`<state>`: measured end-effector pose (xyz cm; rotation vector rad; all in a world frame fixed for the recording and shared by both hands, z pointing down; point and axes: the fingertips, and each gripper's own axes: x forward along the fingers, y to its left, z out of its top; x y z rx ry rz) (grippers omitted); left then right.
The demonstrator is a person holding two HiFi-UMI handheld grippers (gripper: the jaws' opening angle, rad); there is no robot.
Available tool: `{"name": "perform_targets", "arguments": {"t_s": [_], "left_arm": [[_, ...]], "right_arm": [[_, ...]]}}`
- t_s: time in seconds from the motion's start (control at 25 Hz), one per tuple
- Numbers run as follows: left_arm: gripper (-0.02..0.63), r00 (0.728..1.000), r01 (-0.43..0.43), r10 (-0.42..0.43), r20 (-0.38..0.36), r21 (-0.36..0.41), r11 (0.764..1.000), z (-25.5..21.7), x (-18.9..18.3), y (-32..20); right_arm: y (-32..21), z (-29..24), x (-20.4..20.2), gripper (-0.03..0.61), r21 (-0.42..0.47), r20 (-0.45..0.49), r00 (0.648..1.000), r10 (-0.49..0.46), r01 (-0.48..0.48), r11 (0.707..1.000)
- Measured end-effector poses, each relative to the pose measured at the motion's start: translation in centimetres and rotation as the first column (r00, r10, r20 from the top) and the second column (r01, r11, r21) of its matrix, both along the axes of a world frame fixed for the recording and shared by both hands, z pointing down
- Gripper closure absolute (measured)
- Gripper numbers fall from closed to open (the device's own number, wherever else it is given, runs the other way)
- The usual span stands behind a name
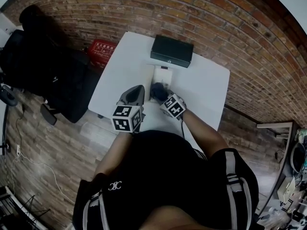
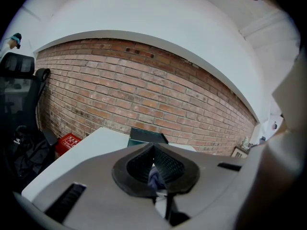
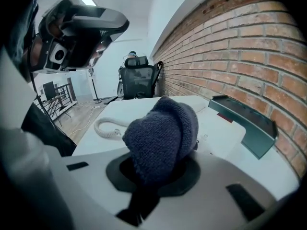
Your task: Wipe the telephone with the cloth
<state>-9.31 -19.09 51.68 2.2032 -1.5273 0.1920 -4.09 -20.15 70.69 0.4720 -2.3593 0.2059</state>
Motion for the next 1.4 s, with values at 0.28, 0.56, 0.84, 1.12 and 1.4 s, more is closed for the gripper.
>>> {"name": "perform_targets", "arguments": {"t_s": [0.28, 0.56, 0.84, 1.12, 1.4], "left_arm": [[0.618, 1.000, 0.016, -0.016, -0.004, 0.000, 1.000, -0.1, -1.3, 0.1], [0.618, 1.000, 0.018, -0.018, -0.002, -0.008, 1.000, -0.1, -1.7, 0.6], [0.618, 0.997, 0.071, -0.071, 0.004, -0.024, 0.997, 0.3, -4.0, 0.7], [0.618, 0.995, 0.104, -0.104, 0.006, -0.061, 0.993, 1.3, -5.4, 0.8], [0.618, 0.995, 0.102, -0.101, 0.017, -0.084, 0.991, 2.0, -5.2, 0.6]], "right_arm": [[-3.5, -2.9, 0.3, 0.546, 0.010, 0.106, 0.986, 0.127, -0.129, 0.992], [-9.2, -7.6, -1.5, 0.546, 0.072, 0.205, 0.959, 0.198, -0.217, 0.974], [-14.4, -6.1, -3.1, 0.546, 0.187, 0.124, 0.968, 0.217, -0.237, 0.953], [-16.3, -6.0, -3.9, 0.546, 0.198, 0.170, 0.955, 0.243, -0.274, 0.941], [-16.5, -6.3, -4.4, 0.546, 0.221, 0.192, 0.951, 0.242, -0.283, 0.934]]}}
